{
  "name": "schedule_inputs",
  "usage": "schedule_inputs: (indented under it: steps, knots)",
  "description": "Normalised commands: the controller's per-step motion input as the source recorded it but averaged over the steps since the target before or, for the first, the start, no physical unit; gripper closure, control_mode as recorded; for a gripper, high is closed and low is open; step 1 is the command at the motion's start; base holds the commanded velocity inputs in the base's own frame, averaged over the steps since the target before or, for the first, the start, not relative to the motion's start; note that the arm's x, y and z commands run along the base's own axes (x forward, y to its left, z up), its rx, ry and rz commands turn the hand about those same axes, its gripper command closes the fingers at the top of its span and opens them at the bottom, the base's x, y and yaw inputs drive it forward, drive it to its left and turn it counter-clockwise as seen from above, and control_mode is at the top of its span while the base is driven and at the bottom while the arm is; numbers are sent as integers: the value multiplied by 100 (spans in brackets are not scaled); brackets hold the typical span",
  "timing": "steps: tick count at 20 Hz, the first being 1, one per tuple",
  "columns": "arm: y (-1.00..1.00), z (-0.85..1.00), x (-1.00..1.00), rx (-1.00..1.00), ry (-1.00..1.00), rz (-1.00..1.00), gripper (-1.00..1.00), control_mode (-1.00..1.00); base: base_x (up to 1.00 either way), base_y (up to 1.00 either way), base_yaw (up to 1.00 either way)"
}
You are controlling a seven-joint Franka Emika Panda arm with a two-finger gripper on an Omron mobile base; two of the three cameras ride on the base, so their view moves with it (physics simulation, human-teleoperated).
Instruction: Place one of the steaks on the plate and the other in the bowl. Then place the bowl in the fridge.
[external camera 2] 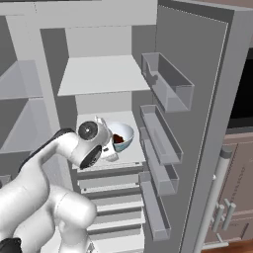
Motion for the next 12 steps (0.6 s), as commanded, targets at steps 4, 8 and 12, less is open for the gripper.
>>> schedule_inputs:
  steps: [4,8,12]
  knots:
    - [0,16,-59,0,44,14,-100,-100,0,0,0]
    - [0,0,-42,-12,51,43,-100,-100,0,0,0]
    - [20,-10,-81,-25,28,67,-100,-100,0,0,0]
